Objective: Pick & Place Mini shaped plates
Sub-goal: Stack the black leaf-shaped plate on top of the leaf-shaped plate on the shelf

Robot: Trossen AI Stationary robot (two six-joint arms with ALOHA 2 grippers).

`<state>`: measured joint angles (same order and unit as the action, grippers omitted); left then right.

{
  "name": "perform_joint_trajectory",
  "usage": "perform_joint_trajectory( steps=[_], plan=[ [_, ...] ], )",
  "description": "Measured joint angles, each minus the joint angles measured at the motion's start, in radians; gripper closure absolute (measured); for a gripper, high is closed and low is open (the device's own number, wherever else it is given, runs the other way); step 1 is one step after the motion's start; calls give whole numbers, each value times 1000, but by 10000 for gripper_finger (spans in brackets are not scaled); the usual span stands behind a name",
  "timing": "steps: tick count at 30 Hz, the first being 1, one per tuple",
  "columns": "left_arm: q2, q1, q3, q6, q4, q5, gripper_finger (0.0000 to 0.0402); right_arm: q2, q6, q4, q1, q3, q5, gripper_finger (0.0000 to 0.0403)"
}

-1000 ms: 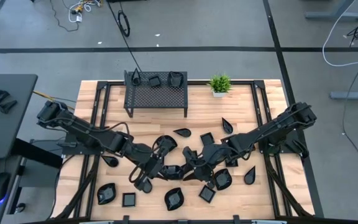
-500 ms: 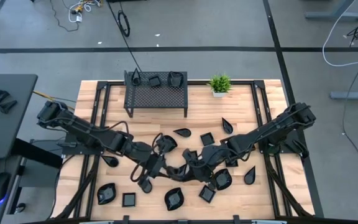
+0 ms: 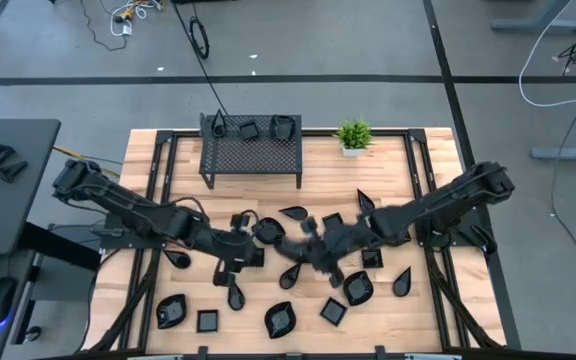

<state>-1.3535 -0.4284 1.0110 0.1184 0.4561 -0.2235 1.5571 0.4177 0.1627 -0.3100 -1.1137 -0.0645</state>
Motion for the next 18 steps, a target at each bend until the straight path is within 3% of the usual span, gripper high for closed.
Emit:
perform_joint_trajectory(
  steps=[4,10,18],
  plan=[
    [7,-50,-136,33,-183,-72,226,-54,109,76,87,-43,-44,400],
    [7,-67,-326,124,-531,-131,229,-18,389,248,299,-223,-55,400],
    [8,-56,-344,137,-642,-244,229,83,987,192,638,-271,-13,400]
  ],
)
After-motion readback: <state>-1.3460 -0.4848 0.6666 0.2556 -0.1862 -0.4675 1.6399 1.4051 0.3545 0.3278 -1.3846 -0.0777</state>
